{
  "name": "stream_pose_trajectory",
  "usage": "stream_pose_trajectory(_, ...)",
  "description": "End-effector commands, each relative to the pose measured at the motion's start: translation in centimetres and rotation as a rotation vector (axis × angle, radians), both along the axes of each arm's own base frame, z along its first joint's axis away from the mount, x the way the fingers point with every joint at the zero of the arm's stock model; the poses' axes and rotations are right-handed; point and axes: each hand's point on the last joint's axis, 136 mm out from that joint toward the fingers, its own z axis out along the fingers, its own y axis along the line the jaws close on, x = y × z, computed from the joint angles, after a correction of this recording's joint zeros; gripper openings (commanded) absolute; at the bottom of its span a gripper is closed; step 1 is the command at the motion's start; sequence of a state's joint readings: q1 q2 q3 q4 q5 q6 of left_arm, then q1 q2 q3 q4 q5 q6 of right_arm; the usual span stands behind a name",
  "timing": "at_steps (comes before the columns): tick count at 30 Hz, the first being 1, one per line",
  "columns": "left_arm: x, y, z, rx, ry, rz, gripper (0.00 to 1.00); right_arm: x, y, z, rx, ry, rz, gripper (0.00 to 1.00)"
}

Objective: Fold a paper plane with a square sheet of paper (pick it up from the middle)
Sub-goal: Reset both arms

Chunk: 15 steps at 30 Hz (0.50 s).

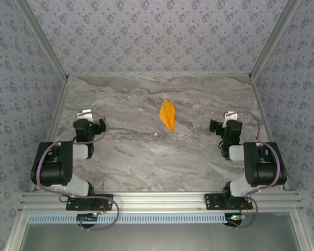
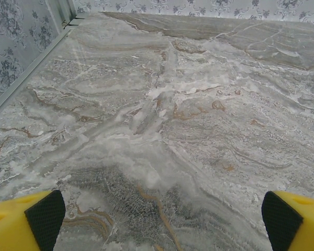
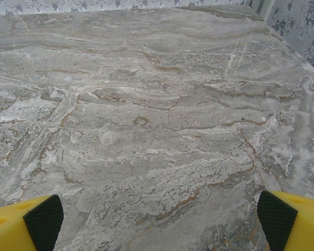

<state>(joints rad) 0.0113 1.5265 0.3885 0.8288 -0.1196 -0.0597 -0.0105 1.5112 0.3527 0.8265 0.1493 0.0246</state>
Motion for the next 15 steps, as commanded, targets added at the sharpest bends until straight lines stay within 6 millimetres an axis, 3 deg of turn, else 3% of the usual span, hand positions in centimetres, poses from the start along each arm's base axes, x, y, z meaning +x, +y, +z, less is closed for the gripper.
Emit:
stream_pose_trajectory(1,0.49,-0.38,0.34,0.016,-0.002,-0.023,0.99,0.50,-0.26,0.30,-0.025,-0.003,-0.007,1.00)
stream_pose_trajectory(15,0.54,-0.59,0.27,0.015,0.002,-0.034,0.99,0.47,-0.26,0.33,-0.025,-0.004,-0.007,1.00)
